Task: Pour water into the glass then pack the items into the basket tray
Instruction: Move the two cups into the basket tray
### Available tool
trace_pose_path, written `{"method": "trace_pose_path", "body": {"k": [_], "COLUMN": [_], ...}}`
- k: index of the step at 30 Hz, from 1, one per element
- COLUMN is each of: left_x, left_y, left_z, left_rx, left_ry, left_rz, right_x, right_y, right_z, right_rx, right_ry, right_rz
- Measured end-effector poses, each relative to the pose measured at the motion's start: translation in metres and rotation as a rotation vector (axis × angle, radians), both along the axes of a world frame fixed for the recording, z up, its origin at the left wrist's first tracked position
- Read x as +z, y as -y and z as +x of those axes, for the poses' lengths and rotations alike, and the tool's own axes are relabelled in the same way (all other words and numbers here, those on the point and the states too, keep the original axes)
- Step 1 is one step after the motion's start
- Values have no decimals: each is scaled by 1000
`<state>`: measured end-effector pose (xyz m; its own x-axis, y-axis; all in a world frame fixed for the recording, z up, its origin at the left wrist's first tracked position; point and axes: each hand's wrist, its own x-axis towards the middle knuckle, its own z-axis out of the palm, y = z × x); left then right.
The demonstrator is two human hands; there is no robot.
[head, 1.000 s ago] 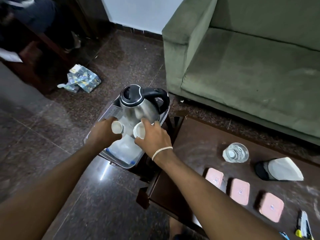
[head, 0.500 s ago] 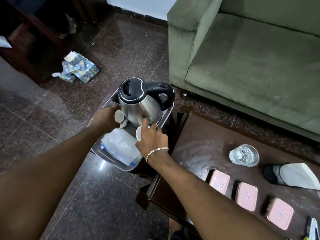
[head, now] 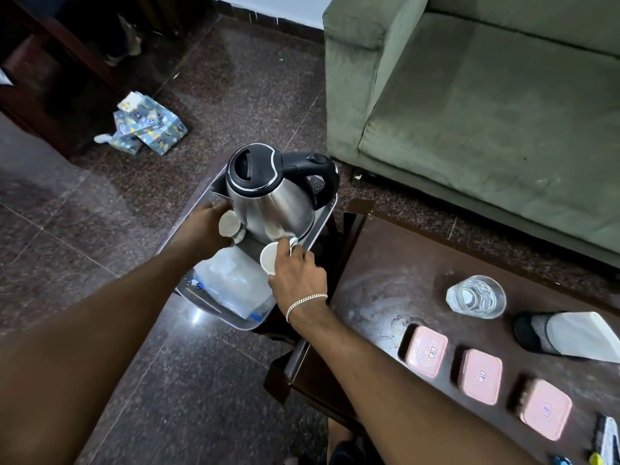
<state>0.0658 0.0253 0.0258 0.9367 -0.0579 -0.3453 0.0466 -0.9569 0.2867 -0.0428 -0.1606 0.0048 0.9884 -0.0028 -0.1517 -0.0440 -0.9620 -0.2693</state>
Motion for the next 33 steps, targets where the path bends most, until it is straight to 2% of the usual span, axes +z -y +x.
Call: {"method": "trace_pose_path", "body": {"k": [5, 8, 9, 12, 17, 20, 25, 30, 33], "left_x": [6, 2, 1, -4, -23, -34, -29, -4, 10], "left_y": [8, 7, 7, 8, 11, 14, 18, 37, 58], "left_z": [-18, -36, -40, -51, -68, -77, -85, -91, -104], "left_rx": [2, 72, 105, 152, -32, -56, 52, 46, -3], "left_ry": [44, 188, 172, -26, -302, -315, -322, -201, 121], "left_rz": [16, 180, 217, 281, 397, 435, 399, 360, 240], "right_x": [-2, 2, 3, 8, 20, 27, 38, 41, 37], "right_y": [2, 3, 4, 9, 16, 23, 37, 86, 121], "right_z": [-1, -1, -1, -5, -14, -18, -29, -64, -91], "right_rx": [-30, -43, -46, -44, -18, -17, -22, -110, -164], "right_ry": [-37, -30, -26, -5, 24, 43, 118, 168, 167], "right_rz": [38, 65, 75, 101, 171, 221, 303, 336, 330]}}
